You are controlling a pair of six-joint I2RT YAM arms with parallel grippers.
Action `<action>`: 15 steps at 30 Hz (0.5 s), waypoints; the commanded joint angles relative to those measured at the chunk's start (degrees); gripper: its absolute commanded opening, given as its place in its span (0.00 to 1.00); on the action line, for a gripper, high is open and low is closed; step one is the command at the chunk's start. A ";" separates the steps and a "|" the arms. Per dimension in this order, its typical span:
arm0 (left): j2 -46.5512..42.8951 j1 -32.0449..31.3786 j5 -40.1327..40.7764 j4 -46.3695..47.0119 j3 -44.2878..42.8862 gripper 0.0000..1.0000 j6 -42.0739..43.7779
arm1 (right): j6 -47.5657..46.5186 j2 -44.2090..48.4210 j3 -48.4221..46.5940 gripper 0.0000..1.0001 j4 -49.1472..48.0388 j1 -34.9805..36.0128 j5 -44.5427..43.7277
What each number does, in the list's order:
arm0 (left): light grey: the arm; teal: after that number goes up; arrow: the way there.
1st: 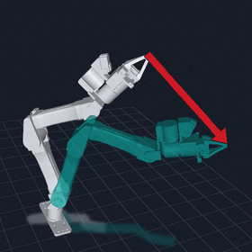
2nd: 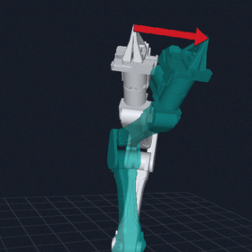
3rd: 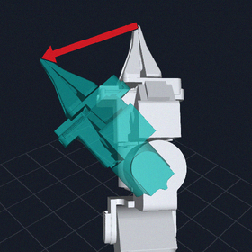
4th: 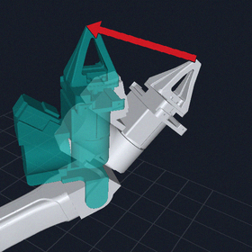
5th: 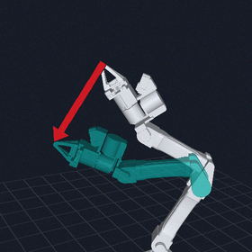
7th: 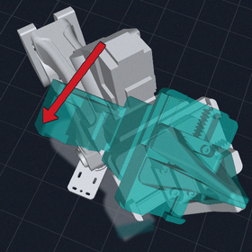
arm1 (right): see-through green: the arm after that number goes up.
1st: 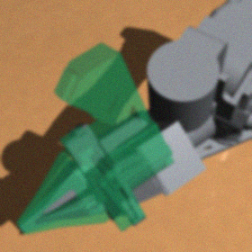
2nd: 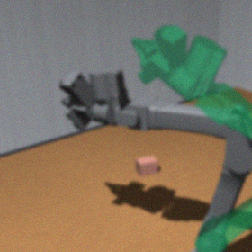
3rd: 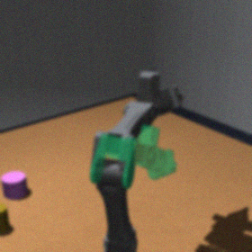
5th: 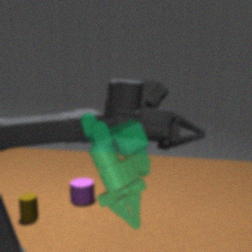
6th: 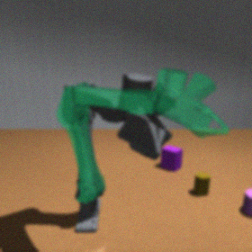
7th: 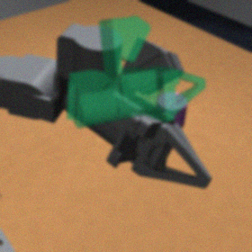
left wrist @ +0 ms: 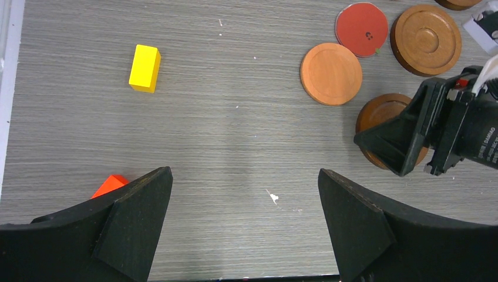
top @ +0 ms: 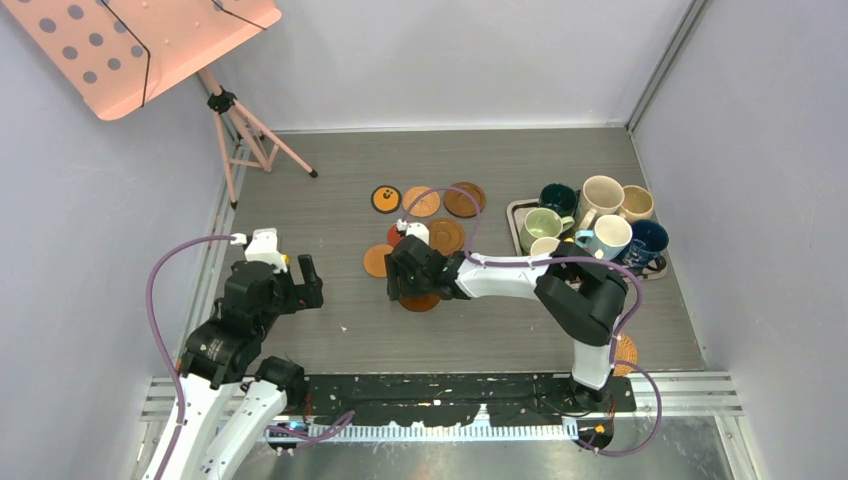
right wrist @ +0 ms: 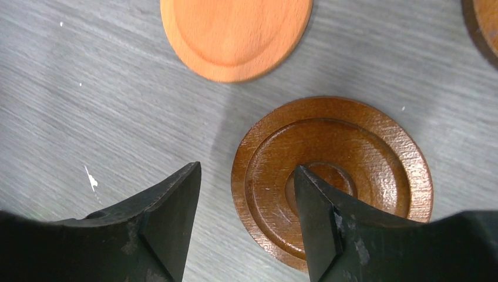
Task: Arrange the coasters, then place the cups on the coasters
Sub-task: Move the coaster to the center of the board.
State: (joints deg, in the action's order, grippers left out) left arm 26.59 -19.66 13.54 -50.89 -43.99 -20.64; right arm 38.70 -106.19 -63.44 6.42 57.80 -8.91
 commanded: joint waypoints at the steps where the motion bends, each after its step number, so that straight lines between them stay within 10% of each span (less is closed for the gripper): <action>1: -0.05 -0.20 0.87 1.41 0.04 0.98 -0.19 | -2.92 -2.99 -1.59 0.66 1.44 -1.75 -2.04; 15: 0.45 -0.20 0.79 1.57 0.04 0.98 -0.19 | -5.33 -5.37 -5.19 0.66 1.97 -5.40 -0.93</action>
State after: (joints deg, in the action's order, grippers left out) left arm 26.63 -19.66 13.54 -50.89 -43.99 -20.64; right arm 35.14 -108.79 -66.65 6.11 53.04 -9.28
